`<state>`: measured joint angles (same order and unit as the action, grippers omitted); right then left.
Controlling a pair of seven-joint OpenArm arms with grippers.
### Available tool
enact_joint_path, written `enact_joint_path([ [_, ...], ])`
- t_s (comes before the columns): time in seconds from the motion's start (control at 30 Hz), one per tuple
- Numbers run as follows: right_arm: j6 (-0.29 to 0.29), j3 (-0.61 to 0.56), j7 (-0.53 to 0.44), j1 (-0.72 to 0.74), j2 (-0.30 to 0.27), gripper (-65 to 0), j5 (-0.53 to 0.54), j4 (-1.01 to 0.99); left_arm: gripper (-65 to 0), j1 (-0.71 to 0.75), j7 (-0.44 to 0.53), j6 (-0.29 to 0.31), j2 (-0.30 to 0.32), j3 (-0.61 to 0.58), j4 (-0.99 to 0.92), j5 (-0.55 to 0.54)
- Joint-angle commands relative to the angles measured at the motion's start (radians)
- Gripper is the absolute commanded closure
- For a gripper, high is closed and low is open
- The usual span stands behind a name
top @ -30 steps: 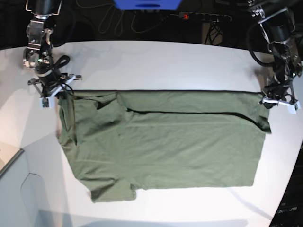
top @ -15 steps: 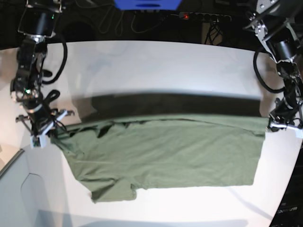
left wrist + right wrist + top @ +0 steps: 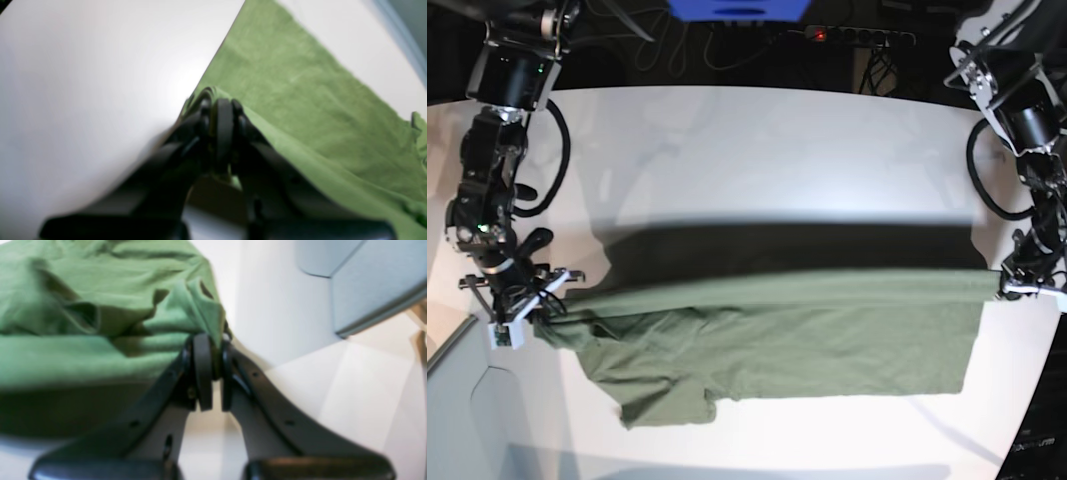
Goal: Layout the t-shirt on the table in an organized manner, then fold the t-shirt properly
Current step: 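Lift the shirt with both grippers and pull it back to unfold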
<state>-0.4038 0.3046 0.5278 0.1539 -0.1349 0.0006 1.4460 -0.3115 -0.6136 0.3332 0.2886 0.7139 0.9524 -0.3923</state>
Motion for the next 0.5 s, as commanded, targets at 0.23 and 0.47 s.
enact_joint_path([
  [0.23, -0.001, 0.005, -0.022, 0.017, -0.015, 0.0, 0.005, 0.02, 0.0, -0.035, 0.03, 0.002, 0.042, 0.005, 0.024, -0.015],
  [0.47, -0.001, 0.005, -0.03, -0.142, -0.013, 0.0, 0.005, 0.025, 0.0, 0.087, 0.031, 0.011, 0.028, 0.057, 0.029, -0.015],
])
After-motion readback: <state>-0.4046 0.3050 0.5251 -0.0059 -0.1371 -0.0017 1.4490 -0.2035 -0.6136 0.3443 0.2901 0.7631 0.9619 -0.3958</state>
